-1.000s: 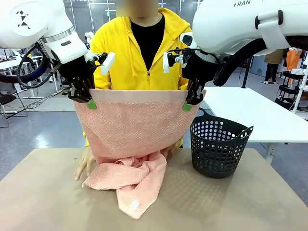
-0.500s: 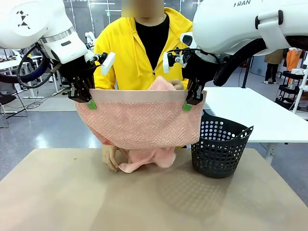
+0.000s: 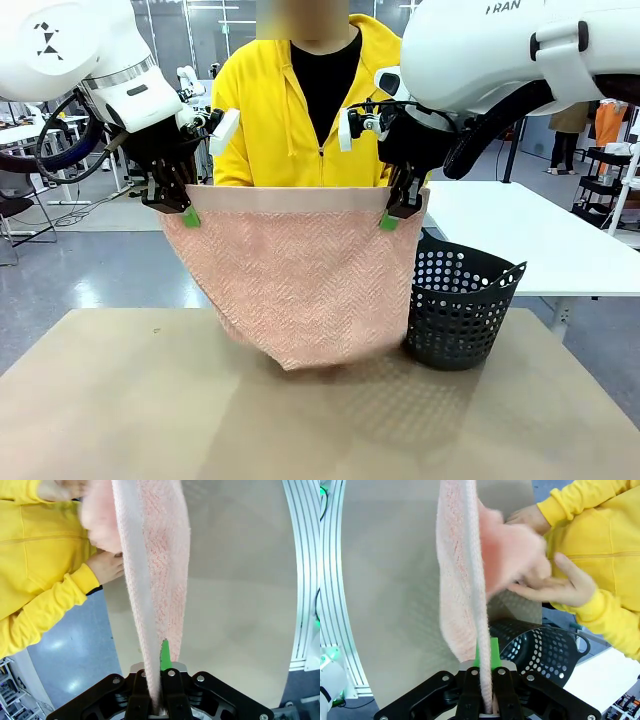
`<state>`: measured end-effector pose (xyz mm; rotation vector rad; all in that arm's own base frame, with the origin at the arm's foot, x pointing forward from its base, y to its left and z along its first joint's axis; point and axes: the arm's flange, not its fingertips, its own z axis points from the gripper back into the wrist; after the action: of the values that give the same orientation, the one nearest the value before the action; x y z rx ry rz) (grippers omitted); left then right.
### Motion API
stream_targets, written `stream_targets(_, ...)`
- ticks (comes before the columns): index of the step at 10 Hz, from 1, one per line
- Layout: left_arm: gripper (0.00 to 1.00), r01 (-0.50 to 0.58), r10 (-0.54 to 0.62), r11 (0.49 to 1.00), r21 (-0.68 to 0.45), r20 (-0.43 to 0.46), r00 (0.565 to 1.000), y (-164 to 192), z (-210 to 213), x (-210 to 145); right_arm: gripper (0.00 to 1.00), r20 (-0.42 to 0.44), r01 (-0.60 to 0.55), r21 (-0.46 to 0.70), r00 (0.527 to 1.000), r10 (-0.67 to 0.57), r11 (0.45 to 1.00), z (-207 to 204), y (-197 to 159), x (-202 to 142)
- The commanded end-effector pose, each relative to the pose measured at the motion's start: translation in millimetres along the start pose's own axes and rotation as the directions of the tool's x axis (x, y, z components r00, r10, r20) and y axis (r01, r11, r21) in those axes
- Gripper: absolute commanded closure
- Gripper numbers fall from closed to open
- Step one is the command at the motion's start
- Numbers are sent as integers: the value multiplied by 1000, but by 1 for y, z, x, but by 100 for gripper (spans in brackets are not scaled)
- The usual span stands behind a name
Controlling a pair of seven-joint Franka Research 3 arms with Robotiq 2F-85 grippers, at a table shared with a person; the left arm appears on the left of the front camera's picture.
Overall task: Fold the towel.
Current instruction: Release the end of the 100 cm Hotel Towel you were holding and grab the top end of the folded side.
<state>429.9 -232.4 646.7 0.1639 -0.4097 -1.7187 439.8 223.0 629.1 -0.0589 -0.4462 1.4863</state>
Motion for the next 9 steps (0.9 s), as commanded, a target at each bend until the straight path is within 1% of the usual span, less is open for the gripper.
stream_targets(1, 100, 3, -3, 1000, 3, -3, 1000, 1, 1, -1, 100, -2, 0, 0, 1000, 0, 1000, -1, -1, -1)
stream_targets(9, 100, 3, -3, 1000, 3, -3, 1000, 1, 1, -1, 100, -2, 0, 0, 1000, 0, 1000, -1, -1, -1)
